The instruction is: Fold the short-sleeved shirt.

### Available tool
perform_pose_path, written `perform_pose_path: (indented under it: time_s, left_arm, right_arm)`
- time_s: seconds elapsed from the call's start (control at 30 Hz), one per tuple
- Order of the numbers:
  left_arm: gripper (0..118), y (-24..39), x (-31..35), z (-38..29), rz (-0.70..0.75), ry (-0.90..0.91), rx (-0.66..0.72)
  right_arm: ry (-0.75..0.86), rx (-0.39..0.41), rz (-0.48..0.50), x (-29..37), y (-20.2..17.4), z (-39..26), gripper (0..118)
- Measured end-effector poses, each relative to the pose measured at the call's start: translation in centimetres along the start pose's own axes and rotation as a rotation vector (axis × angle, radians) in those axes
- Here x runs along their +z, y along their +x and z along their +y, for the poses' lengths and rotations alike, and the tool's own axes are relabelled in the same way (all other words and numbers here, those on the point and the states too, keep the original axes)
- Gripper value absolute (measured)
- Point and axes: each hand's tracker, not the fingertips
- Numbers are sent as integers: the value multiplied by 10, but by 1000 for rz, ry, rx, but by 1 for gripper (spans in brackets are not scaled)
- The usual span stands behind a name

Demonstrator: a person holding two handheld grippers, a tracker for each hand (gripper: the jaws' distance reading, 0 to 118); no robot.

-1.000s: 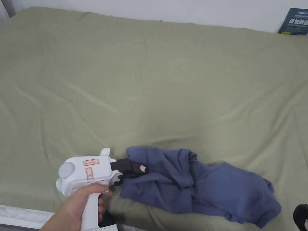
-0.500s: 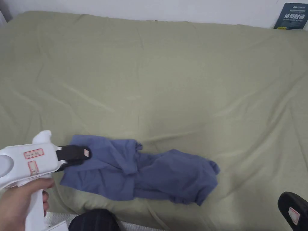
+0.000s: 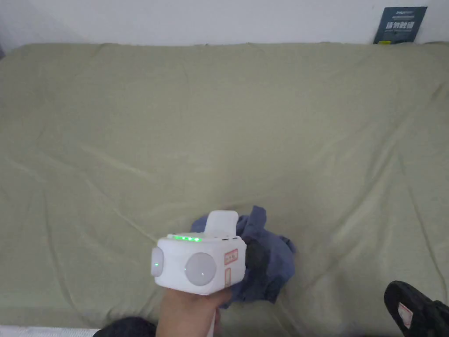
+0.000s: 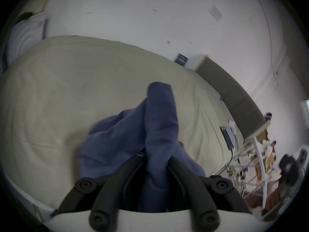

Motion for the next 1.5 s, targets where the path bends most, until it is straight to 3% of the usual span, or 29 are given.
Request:
perform_pose_path:
  time_s: [0.07, 0.13, 0.2, 0.23, 0.27, 0.33, 0.43, 0.47, 0.5, 0.53, 0.57, 0.6, 0.67, 0.73, 0.83, 0.93, 1.0, 1.07, 1.1, 1.13, 1.17, 1.2, 1.23, 1.3, 1.4, 1.47, 1.5]
  left_arm:
    - [9, 4, -8, -6, 27, 12, -34]
    - [23, -4, 13, 4, -36, 60, 20]
    - [82, -16, 40, 15, -135, 93, 94]
    - [100, -17, 57, 20, -145, 160, 71]
    - [104, -20, 79, 24, -158, 246, 34]
    - [105, -10, 120, 34, -137, 331, 18]
    - [107, -31, 118, 31, -83, 350, 138]
    - [106, -36, 109, 25, -32, 329, 227]
    - [96, -39, 97, 17, -43, 314, 299]
    - [70, -38, 86, 10, -117, 290, 319]
    - [17, -33, 69, 3, -188, 250, 319]
    - [6, -17, 49, -7, -191, 187, 290]
    - [5, 4, 10, -25, -207, 66, 236]
    - [5, 18, -23, -40, -198, -23, 278]
    - [4, 4, -38, -45, -307, -8, 346]
    - [5, 1, -7, -32, -327, 35, 297]
    - [6, -8, 37, -24, -309, 115, 201]
    - [7, -30, 65, -20, -243, 145, 190]
    - [20, -47, 75, -19, -212, 139, 201]
    - [45, -62, 81, -19, -177, 121, 214]
    - [81, -80, 88, -22, -144, 117, 228]
    - [92, -96, 96, -24, -134, 148, 255]
    - [94, -112, 94, -26, -128, 155, 285]
    - [107, -138, 88, -25, -148, 104, 357]
    - [112, -163, 59, -27, -237, 24, 444]
    - [113, -167, 35, -31, -334, -15, 498]
    - [115, -158, 35, -29, -295, 33, 475]
  right_arm:
    - [11, -5, -20, 6, 6, -1, 0]
    - [21, -1, -31, 12, 9, -2, 0]
    - [23, 15, -41, 14, 13, -5, 0]
    - [18, 19, -40, 14, 14, -6, 0]
    - [12, 21, -37, 13, 17, -8, 0]
    - [3, 19, -34, 10, 20, -12, 0]
    - [-17, -6, -32, 6, 23, -16, 0]
    - [-23, -16, -32, 4, 24, -17, 0]
    - [-30, -25, -32, 2, 24, -18, 0]
    - [-36, -30, -32, 1, 24, -18, 0]
    - [-44, -33, -33, -2, 24, -18, 0]
    - [-56, -34, -36, -5, 24, -18, 0]
    - [-83, -40, -40, -14, 23, -17, 0]
    - [-124, -67, -24, -27, 20, -16, 0]
    - [-192, -110, 42, -54, 12, -16, 0]
    - [-235, -200, 153, -94, 3, -19, 0]
    - [-289, -260, 153, -137, 3, -27, 1]
    - [-326, -301, 131, -175, 10, -39, 1]
    - [-356, -315, 123, -191, 14, -45, 1]
    - [-384, -324, 119, -203, 15, -49, 1]
    - [-424, -351, 140, -217, 20, -56, 1]
    - [-468, -395, 168, -229, 25, -64, 0]
    - [-513, -432, 182, -239, 30, -73, 0]
    - [-585, -434, 116, -253, 41, -91, 1]
    - [-508, -448, 82, -243, 39, -87, 1]
    - [-509, -391, 41, -244, 32, -82, 1]
    - [-516, -358, 50, -247, 30, -81, 1]
